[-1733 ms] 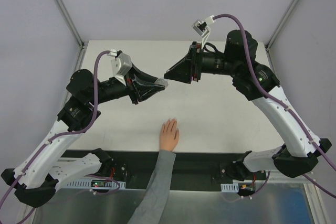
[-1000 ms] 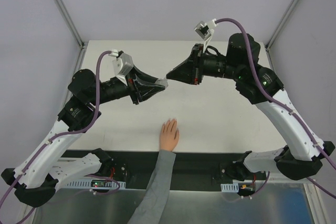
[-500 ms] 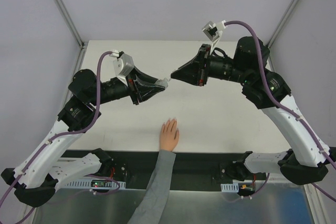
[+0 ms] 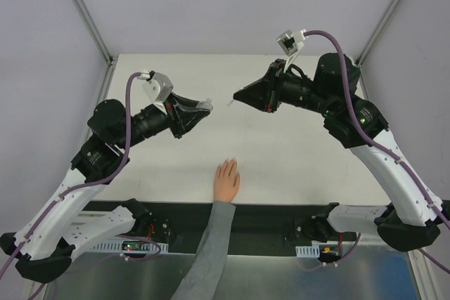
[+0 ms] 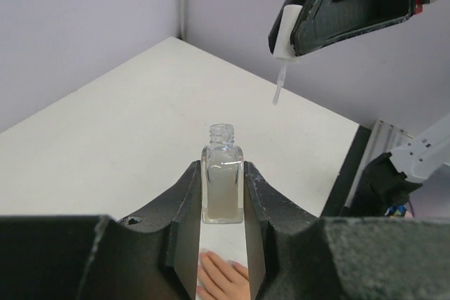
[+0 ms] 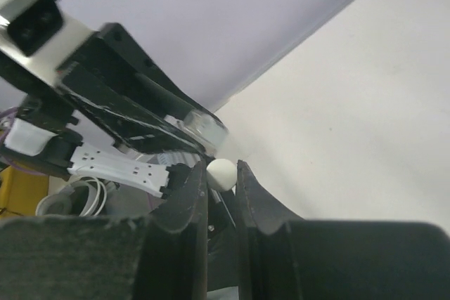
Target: Paint the nails
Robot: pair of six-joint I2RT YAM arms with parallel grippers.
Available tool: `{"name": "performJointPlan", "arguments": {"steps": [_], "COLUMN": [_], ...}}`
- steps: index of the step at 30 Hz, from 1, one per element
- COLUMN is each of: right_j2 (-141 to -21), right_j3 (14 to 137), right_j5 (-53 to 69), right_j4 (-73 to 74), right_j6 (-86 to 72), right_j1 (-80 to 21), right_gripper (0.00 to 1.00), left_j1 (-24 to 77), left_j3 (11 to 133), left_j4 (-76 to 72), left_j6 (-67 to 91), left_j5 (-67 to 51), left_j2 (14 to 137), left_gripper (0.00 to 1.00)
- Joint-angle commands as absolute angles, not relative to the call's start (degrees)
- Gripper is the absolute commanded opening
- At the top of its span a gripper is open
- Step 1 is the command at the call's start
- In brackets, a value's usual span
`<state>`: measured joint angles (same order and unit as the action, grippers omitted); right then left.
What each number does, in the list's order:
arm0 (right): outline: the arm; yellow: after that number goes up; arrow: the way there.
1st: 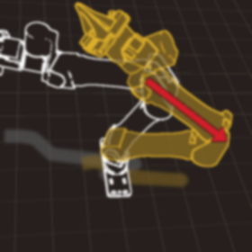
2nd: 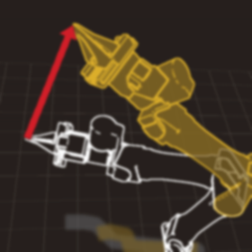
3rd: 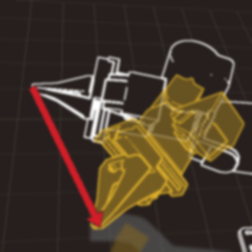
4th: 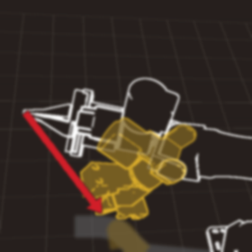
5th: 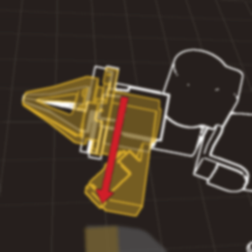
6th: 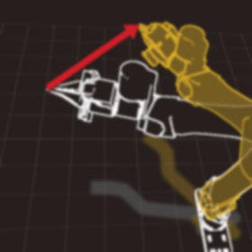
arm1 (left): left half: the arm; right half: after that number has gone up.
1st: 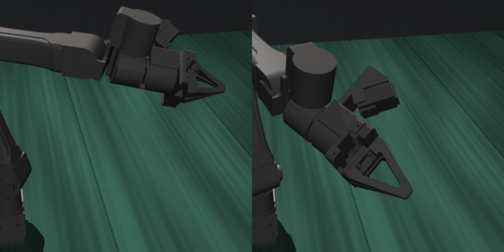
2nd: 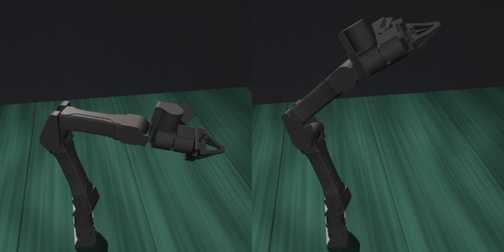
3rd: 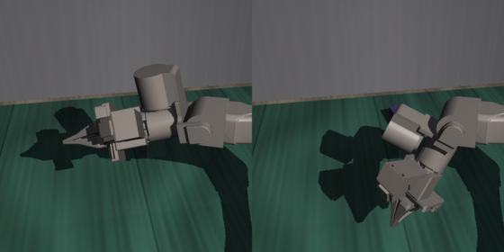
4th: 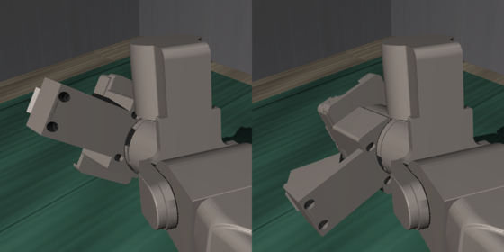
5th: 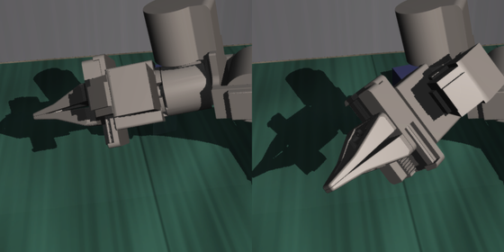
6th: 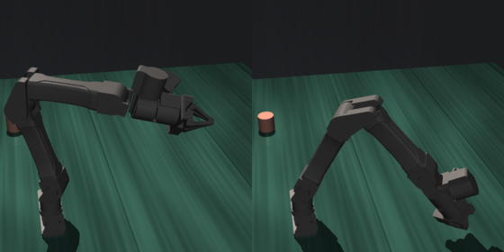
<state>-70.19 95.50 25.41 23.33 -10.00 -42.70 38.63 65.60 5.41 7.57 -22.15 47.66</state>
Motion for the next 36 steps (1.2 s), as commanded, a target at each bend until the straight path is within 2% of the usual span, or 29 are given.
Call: {"name": "performJointPlan", "arguments": {"steps": [1, 6, 13, 24, 36], "right_j2": [-68.1, -68.7, -76.9, -92.6, -96.6], "right_j3": [91.6, 79.0, 69.5, 69.3, 68.5], "right_j5": [20.6, 18.1, 17.2, 17.6, 9.5], "right_j4": [23.0, 22.4, 17.7, 17.6, 21.2], "right_j6": [-7.4, -3.1, -2.1, -0.4, -0.7], "right_j1": [-41.7, -41.7, -41.6, -43.3, -44.2], "right_gripper": [0.01, 0.00, 0.00, 0.01, 0.01], "left_j1": [38.8, 38.8, 38.8, 38.7, 34.7], "left_j3": [66.1, 69.3, 71.5, 73.2, 76.2], "left_j4": [7.4, 10.1, 11.7, 12.6, 12.7], "left_j6": [4.4, 4.0, 7.3, 6.9, 6.1], "left_j5": [-12.0, -9.1, -6.1, -1.1, -3.0], "left_j2": [45.2, 45.4, 46.7, 52.2, 59.0], "left_gripper": [0.00, 0.00, 0.00, 0.00, 0.00]}}
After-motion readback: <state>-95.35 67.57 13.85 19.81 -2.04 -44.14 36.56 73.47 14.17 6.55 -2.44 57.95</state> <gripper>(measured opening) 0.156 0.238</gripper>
